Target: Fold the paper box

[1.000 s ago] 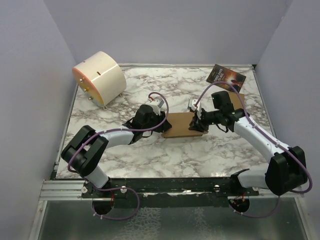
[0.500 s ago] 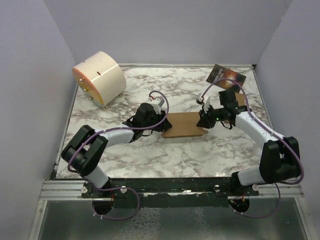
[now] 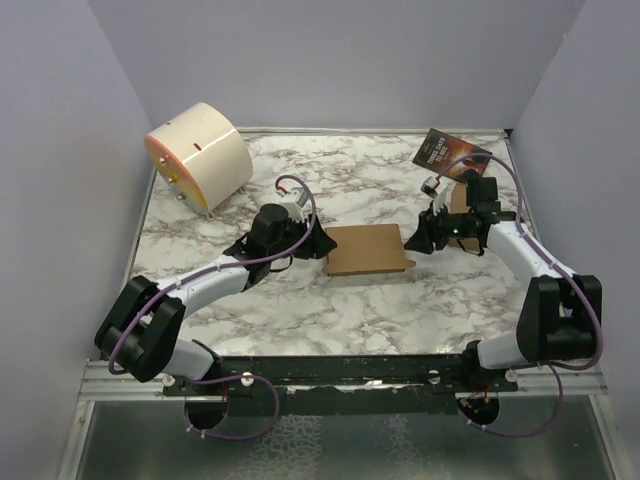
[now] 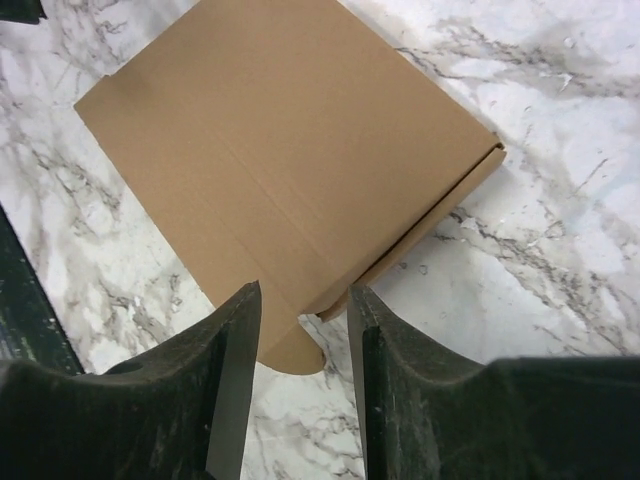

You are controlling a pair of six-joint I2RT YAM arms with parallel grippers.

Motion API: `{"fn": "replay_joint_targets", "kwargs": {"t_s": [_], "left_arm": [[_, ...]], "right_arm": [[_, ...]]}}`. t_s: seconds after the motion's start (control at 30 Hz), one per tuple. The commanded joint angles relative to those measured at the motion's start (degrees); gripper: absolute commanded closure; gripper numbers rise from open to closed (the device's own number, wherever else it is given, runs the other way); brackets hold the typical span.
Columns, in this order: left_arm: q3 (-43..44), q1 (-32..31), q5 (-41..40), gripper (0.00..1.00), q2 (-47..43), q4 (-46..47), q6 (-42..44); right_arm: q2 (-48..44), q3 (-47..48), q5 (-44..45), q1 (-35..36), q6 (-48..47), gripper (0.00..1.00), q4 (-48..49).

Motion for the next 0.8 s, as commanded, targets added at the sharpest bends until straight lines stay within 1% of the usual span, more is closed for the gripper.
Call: {"fn": "replay_joint_targets", "kwargs": {"t_s": [0.0, 0.1, 0.23, 0.4, 0.57, 0.77], "left_arm": [[-2.6, 1.0, -0.1, 0.47, 0.0, -3.0, -4.8], [-3.7, 1.2, 0.3, 0.46, 1.0, -2.5, -6.7], [-5.0, 1.2, 3.1, 0.45, 2.6, 2.3, -10.3], [-4.2, 1.2, 4.1, 0.45, 5.2, 3.7, -11.1], [-3.4, 1.2, 5.5, 0.49, 7.4, 5.6, -12.0], [-3.1, 1.2, 7.2, 0.56, 9.1, 7.5, -13.9]], "right_arm": [[3.4, 0.0, -3.4, -0.1, 4.6, 0.58, 1.1], [5.1, 0.5, -3.1, -0.1, 6.0, 0.57, 1.2], [6.8, 0.8, -2.6, -0.1, 7.3, 0.58, 1.7], [8.5, 1.4, -2.3, -0.1, 7.7, 0.59, 1.5], [10.1, 1.9, -2.2, -0.1, 7.8, 0.60, 1.3], [12.4, 2.7, -3.4, -0.1, 7.1, 0.60, 0.6]]}}
